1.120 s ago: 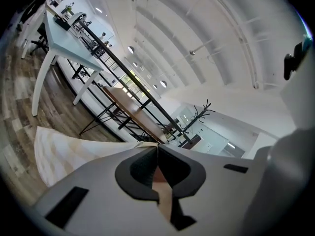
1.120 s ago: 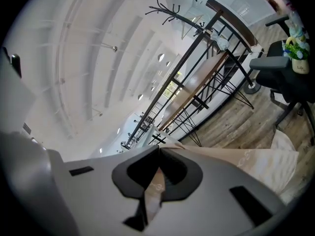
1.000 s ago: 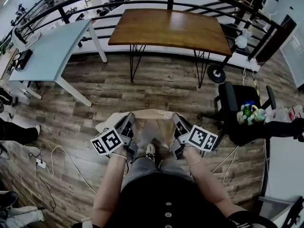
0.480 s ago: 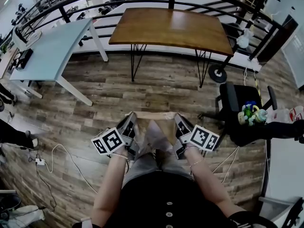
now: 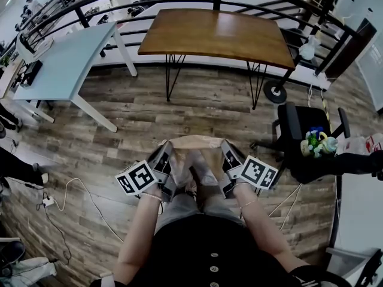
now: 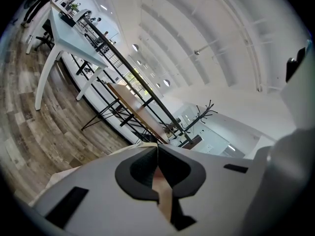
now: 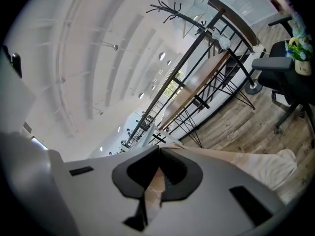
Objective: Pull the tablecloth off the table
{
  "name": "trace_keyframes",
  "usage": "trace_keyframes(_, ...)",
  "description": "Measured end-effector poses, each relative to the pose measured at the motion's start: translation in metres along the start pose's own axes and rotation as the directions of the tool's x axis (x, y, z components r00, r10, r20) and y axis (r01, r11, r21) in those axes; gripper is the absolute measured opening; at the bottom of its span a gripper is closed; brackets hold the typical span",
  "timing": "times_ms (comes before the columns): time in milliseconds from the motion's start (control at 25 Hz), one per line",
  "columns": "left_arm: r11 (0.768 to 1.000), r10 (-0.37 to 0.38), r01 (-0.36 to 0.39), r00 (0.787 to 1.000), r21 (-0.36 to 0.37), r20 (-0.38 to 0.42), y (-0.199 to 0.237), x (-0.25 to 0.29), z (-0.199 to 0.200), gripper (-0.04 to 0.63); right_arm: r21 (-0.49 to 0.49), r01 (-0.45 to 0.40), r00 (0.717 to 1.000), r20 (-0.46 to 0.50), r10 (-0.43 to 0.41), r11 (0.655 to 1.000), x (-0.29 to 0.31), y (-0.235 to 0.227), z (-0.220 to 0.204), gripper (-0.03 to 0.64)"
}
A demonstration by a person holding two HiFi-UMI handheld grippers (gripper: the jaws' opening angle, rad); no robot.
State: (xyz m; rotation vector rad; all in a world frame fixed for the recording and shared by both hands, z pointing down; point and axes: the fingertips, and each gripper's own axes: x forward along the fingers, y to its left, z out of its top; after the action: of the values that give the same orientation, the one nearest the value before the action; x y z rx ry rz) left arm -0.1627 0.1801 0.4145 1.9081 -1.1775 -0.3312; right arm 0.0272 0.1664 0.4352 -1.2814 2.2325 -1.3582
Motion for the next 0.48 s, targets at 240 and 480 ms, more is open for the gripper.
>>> trace_keyframes(240,1.0,0.003,-0.003,1.0,-0.006,0.005,0.0015,-0.0007,0.0007,0.016,-0.017,0.002,1.0,-0.007,-0.003,1.0,0.0004,0.0018,-0.0011,0.026)
trace_keyframes(480,1.0,0.001,-0.001,1.0,0.01,-0.008,0.0,0.0029,0.0012,0.015,-0.026,0.003,1.0,-0.008,-0.003,1.0,-0.0006,0.0011,0.0009,0.026)
